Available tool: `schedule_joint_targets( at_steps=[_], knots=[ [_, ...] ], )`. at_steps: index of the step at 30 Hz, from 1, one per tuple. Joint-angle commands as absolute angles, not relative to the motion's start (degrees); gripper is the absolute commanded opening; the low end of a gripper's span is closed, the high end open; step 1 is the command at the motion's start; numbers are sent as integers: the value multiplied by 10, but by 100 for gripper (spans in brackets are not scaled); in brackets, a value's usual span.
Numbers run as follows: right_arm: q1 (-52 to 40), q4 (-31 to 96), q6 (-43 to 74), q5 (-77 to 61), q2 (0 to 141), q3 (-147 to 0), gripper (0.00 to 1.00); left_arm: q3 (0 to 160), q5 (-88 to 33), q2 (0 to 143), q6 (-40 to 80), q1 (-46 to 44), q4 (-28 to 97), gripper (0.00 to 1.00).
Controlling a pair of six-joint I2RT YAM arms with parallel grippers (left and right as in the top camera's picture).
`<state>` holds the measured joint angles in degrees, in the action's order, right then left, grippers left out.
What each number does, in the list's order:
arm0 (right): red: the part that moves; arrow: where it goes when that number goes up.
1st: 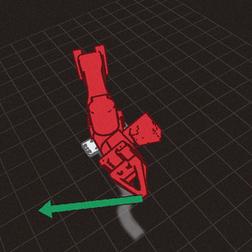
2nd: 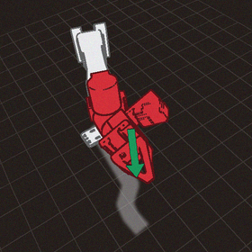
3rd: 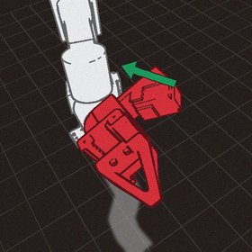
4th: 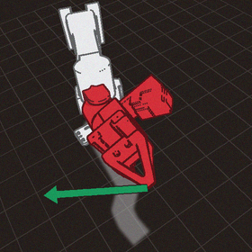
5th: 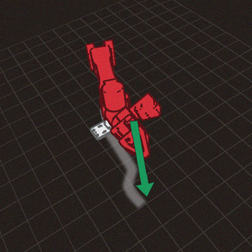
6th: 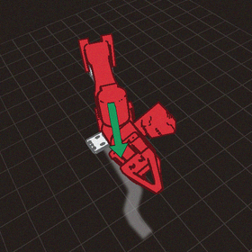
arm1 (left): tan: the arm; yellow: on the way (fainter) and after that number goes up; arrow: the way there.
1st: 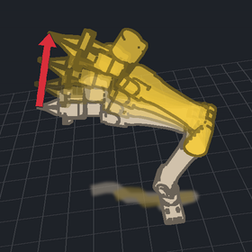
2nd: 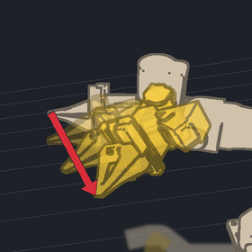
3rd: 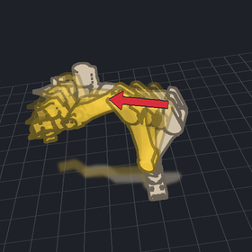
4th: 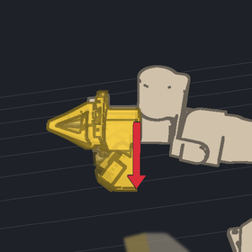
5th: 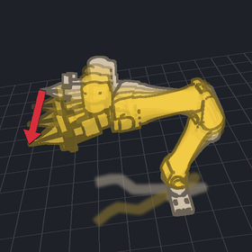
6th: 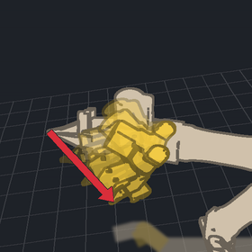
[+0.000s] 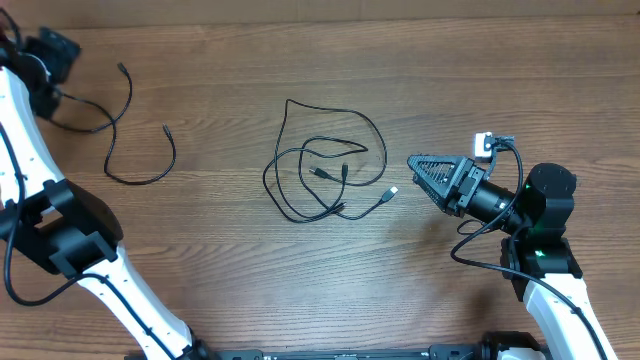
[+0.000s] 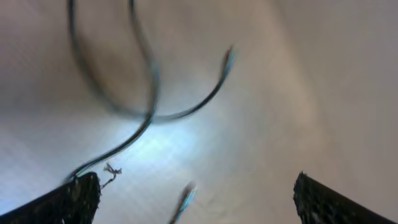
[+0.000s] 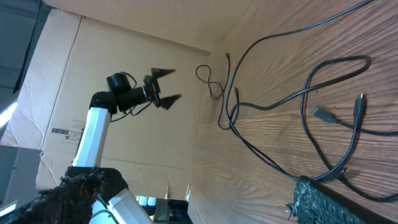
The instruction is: Untangle cables
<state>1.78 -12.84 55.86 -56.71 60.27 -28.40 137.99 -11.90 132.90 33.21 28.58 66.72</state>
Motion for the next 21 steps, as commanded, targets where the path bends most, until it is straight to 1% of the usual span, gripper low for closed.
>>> schedule_joint_targets(
  at_steps=[1, 7, 8, 10, 14, 18, 21],
  knots=[
    [18, -131, 552, -564, 599, -289, 100, 1382, -72, 1330, 194, 262, 723, 100],
    [18, -131, 552, -564, 599, -289, 100, 1380, -70, 1331, 36, 233, 842, 100],
    [18, -131, 552, -564, 599, -289, 100, 1379, -70, 1334, -10, 223, 873, 99],
    [18, -131, 552, -564, 599, -289, 100, 1374, -70, 1338, -53, 213, 899, 99],
    [18, -131, 552, -564, 599, -289, 100, 1330, -63, 1338, -117, 198, 907, 100],
    [18, -131, 552, -566, 599, -289, 100, 1261, -36, 1338, -127, 194, 897, 100],
    [18, -131, 552, -566, 599, -289, 100, 1194, -36, 1338, -160, 195, 881, 99]
  ],
)
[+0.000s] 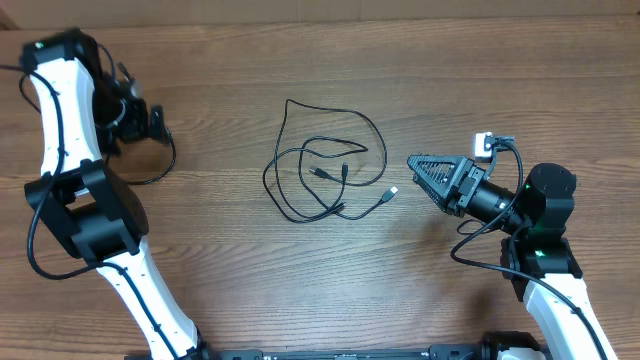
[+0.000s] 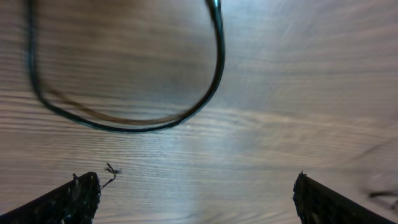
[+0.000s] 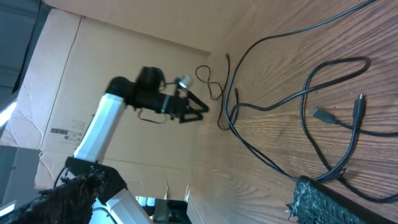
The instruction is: Untangle cables
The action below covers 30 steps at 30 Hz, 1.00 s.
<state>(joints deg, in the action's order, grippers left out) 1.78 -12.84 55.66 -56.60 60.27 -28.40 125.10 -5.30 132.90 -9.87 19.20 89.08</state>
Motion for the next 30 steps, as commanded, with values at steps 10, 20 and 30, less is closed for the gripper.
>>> schedule_joint_targets(
  at_steps=[10, 20, 30],
  knots=[
    [18, -131, 552, -566, 599, -289, 100, 1053, -37, 1338, -212, 197, 811, 100],
    [18, -131, 552, -566, 599, -289, 100, 1039, 42, 1338, -144, 207, 730, 99],
    [18, -126, 550, -564, 599, -289, 100, 1036, 59, 1338, -102, 205, 594, 100]
  ],
)
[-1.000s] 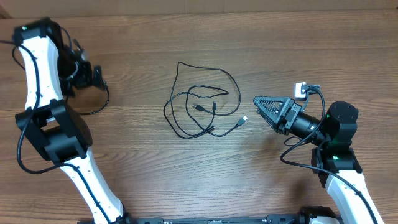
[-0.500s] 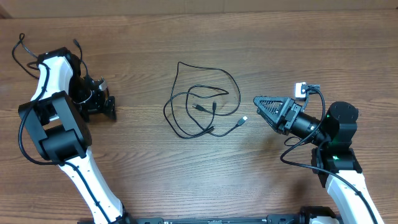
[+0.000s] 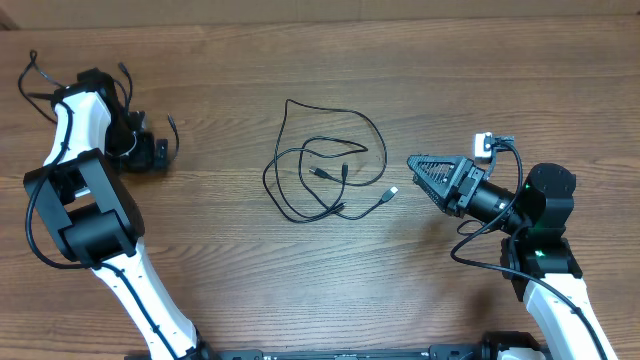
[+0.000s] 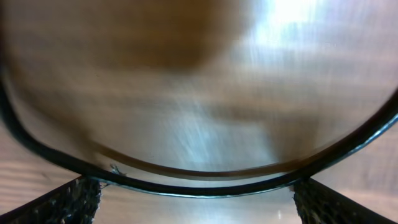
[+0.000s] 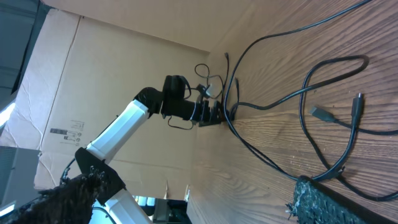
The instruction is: Untangle cables
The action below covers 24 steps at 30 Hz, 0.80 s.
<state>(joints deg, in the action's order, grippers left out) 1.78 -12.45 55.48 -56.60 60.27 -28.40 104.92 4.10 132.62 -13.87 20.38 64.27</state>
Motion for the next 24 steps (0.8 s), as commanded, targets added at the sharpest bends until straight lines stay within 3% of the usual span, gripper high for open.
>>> schedule_joint_targets(
  at_steps=[1, 24],
  knots=[
    [18, -127, 550, -564, 599, -289, 100, 1036, 59, 1338, -97, 205, 582, 99],
    [18, -126, 550, -551, 599, -289, 100, 909, 29, 1339, -40, 157, 178, 99]
  ],
)
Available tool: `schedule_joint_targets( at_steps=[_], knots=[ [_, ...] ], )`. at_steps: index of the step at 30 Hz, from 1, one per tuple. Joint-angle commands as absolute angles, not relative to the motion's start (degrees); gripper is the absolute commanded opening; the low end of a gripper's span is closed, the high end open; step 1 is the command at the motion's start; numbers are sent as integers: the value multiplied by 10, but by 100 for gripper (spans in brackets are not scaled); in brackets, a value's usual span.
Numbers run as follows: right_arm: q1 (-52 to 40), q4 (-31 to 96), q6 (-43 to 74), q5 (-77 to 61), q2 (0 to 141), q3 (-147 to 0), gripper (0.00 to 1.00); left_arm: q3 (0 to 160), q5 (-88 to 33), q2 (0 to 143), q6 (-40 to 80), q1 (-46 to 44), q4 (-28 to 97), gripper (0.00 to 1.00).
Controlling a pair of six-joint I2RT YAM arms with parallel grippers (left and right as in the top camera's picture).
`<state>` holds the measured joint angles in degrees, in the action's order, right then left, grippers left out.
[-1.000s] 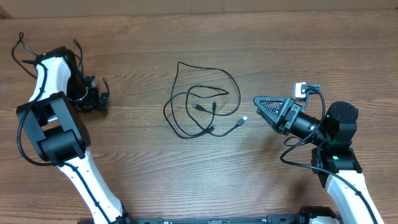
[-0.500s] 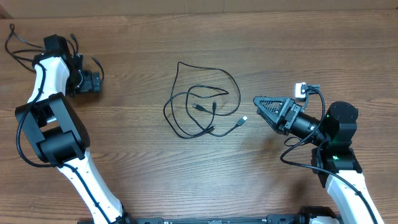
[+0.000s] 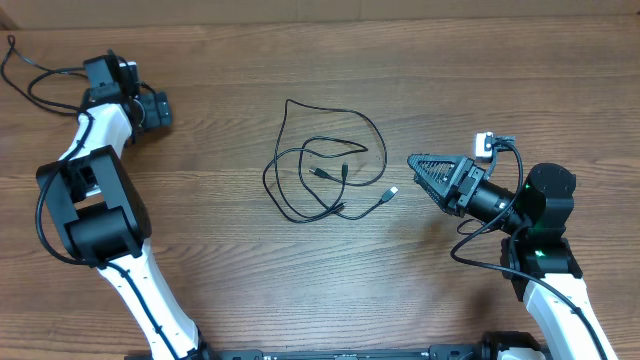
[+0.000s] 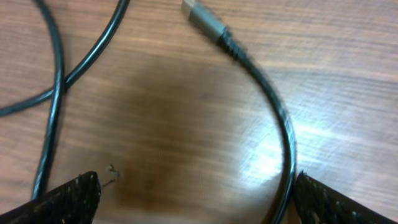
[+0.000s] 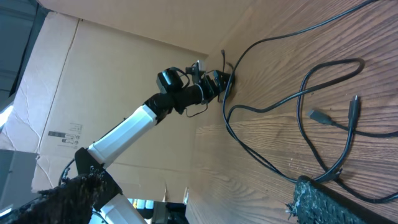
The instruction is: Untangle cables
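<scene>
A tangle of black cables (image 3: 322, 172) lies mid-table, one silver plug (image 3: 392, 191) pointing right; it also shows in the right wrist view (image 5: 323, 93). My left gripper (image 3: 160, 110) is at the far left back, low over the wood. It is open (image 4: 196, 186). A separate black cable (image 4: 273, 118) with a grey plug (image 4: 202, 18) curves under it and touches the inner side of the right finger (image 4: 311, 196). My right gripper (image 3: 415, 165) is open (image 5: 196, 190), just right of the tangle, with nothing in it.
A second black strand (image 4: 56, 93) runs down the left of the left wrist view. Thin black lines (image 3: 30, 80) loop at the table's back left corner beside the left arm. A cardboard wall (image 5: 124, 74) stands beyond the table.
My left gripper has moved toward the back of the table. Its view held a cable arc spanning both fingers; now it shows the plug end and a strand by the right finger. Right arm and tangle unchanged.
First my left gripper was raised at the back left corner, with a loose cable lying in an S on the left. Then it was over that cable, then low on it with the cable shifted. Now it sits farther back, open. The middle tangle never changed.
</scene>
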<state>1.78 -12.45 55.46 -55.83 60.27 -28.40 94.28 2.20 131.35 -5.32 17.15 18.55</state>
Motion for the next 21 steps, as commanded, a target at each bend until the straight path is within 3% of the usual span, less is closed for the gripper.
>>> schedule_joint_targets(
  at_steps=[1, 10, 16, 21],
  knots=[
    [18, -126, 550, -551, 599, -289, 100, 907, 30, 1340, -38, 155, 166, 99],
    [18, -126, 550, -551, 599, -289, 100, 910, 13, 1345, 55, 144, 67, 99],
    [18, -126, 550, -551, 599, -289, 100, 920, -104, 1325, 59, 145, 62, 100],
    [18, -126, 550, -551, 599, -289, 100, 920, -110, 1268, 60, 146, 73, 99]
  ],
)
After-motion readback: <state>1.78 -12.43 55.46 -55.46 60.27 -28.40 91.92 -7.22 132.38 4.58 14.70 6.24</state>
